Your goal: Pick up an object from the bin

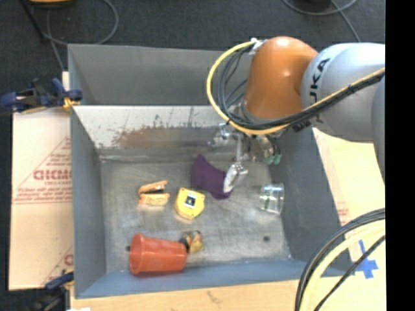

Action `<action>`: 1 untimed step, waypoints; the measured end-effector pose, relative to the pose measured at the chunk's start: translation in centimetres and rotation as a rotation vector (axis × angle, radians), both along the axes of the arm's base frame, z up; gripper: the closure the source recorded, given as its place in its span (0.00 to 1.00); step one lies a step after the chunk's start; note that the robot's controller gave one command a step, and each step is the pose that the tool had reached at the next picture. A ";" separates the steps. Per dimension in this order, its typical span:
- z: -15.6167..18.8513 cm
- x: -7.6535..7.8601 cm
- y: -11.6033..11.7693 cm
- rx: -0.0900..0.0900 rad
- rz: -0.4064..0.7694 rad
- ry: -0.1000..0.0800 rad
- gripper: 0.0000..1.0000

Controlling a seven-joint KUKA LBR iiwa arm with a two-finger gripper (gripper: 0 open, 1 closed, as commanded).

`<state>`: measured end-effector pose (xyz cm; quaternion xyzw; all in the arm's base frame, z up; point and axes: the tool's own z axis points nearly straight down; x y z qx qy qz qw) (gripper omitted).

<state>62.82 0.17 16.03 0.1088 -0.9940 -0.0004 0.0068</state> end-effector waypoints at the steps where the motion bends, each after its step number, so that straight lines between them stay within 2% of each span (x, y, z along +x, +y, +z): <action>1: 0.5 1.4 1.7 0.002 0.009 -0.037 0.00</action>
Offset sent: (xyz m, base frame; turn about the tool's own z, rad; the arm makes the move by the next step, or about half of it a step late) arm 0.0021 0.0214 -0.0869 0.4361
